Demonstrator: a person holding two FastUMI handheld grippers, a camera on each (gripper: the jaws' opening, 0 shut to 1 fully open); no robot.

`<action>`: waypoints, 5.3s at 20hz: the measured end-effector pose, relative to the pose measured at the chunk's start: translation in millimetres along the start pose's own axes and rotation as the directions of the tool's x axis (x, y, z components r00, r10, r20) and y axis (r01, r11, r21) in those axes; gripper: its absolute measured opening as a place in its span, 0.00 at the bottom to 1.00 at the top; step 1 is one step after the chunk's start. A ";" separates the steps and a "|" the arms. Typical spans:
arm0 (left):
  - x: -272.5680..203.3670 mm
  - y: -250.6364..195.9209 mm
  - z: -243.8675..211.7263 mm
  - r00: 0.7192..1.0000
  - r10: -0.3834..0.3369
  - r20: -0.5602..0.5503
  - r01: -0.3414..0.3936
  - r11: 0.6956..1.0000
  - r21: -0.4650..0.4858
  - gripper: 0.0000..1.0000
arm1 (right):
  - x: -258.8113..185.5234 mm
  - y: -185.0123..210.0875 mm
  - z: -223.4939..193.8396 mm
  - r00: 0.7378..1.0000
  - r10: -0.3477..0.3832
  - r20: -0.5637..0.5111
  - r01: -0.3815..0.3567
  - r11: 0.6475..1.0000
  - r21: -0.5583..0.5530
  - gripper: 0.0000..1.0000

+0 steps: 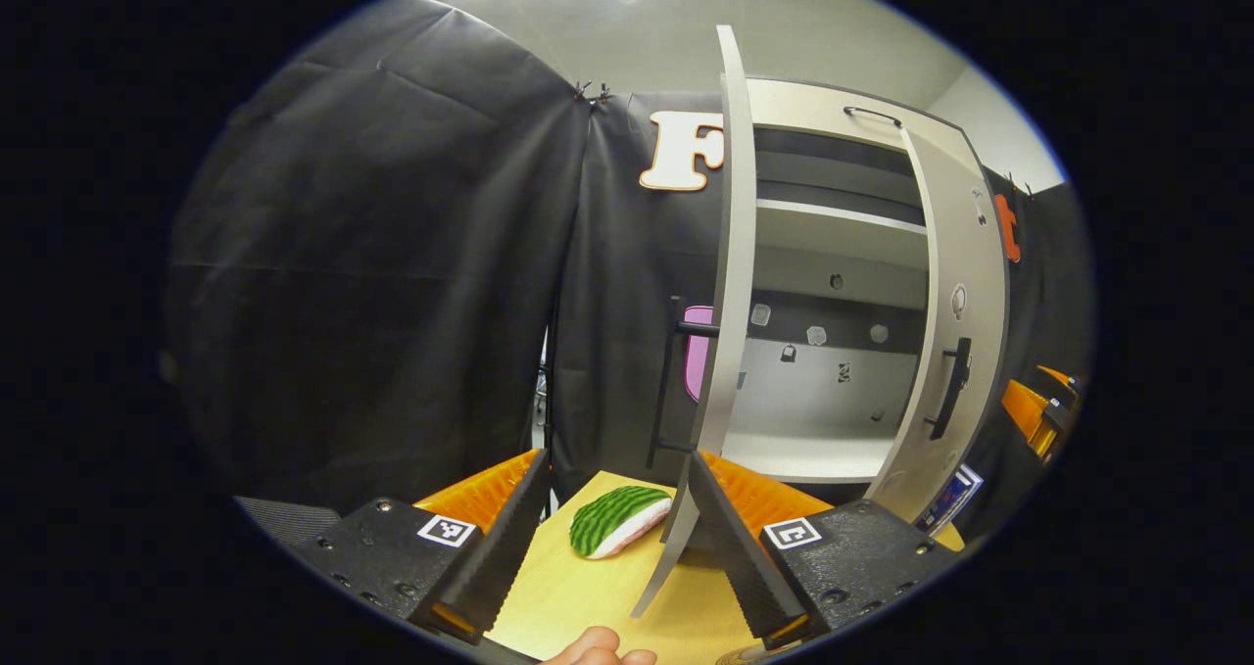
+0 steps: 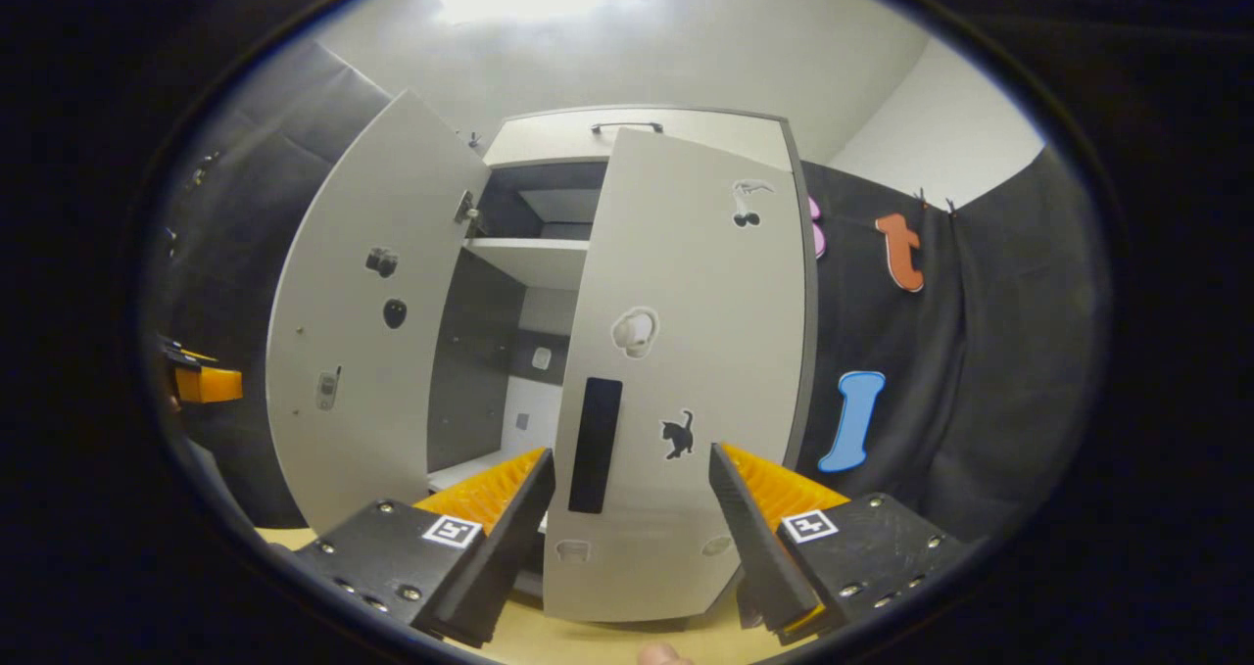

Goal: Grasp the bottle in the cabinet with the left hand and place it on the coaster, then close the right door with the right hand and the left door with the left hand.

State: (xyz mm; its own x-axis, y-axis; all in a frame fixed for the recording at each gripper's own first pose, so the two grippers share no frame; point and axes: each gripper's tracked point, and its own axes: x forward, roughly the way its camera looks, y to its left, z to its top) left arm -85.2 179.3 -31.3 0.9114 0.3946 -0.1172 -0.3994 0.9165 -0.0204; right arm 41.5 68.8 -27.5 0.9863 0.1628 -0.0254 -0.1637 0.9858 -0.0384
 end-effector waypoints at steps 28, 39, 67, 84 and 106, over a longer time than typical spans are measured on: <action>13.6 -16.6 -4.1 0.999 -0.040 -0.006 0.039 0.997 -0.069 0.92 | -0.2 -6.1 -7.5 0.997 -0.065 -0.033 0.065 0.998 0.009 0.93; 9.8 -34.4 -4.3 0.994 -0.113 -0.005 0.113 0.993 -0.014 0.91 | -1.0 -9.4 -8.4 0.996 -0.082 -0.040 0.082 0.997 -0.002 0.93; 1.9 -146.6 -11.3 0.912 -0.409 -0.027 0.409 0.913 0.000 0.91 | -5.9 -20.0 -4.6 0.987 -0.158 -0.028 0.158 0.987 0.005 0.93; -24.1 -200.8 104.1 0.921 -0.367 0.134 0.361 0.930 0.067 0.91 | -14.1 -44.0 63.2 0.976 -0.194 0.100 0.178 0.973 0.148 0.95; -74.4 -318.2 101.9 0.927 -0.341 0.154 0.336 0.940 0.057 0.91 | -47.6 -159.1 68.2 0.981 -0.159 0.112 0.157 0.987 0.030 0.93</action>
State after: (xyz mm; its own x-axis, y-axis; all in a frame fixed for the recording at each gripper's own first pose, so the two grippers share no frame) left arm -15.8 -135.0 85.1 0.9967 0.0637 0.0511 -0.0636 0.9980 -0.0024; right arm 21.8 -92.9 48.0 0.9957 0.0077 0.0926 -0.0067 0.9999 -0.0120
